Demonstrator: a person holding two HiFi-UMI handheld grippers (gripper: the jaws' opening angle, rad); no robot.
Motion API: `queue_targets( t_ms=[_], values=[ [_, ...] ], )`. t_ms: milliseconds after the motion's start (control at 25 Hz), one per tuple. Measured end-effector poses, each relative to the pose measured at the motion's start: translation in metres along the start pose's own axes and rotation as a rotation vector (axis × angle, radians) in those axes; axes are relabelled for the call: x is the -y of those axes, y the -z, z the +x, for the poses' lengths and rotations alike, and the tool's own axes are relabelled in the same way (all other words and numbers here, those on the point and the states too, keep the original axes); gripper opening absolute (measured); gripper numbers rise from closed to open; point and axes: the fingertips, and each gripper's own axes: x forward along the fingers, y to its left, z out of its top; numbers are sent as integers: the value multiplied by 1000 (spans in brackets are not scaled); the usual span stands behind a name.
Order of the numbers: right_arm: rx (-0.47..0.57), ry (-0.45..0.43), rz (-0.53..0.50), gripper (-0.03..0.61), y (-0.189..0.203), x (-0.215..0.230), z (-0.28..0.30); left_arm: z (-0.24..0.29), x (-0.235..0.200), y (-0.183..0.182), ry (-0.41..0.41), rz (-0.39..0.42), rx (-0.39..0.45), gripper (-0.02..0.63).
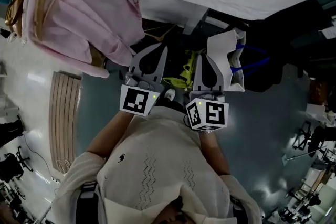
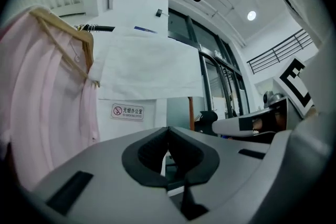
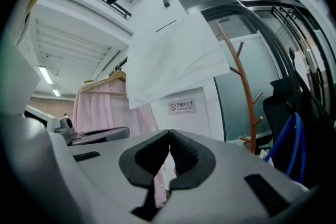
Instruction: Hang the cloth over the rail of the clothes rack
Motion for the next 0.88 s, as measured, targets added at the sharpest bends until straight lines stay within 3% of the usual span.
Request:
queue_targets(
  t_ms=[280, 600, 880],
  values=[
    [-45, 96, 0, 18, 20, -33, 4, -18, -9, 12, 102, -36, -26, 12],
    [-37, 134, -16, 18, 36, -75, -9, -51, -37, 21, 122, -68, -56, 12],
    [-31, 118, -16, 18, 34, -82, -14, -61, -35, 9, 119, -41, -33, 12]
  ],
)
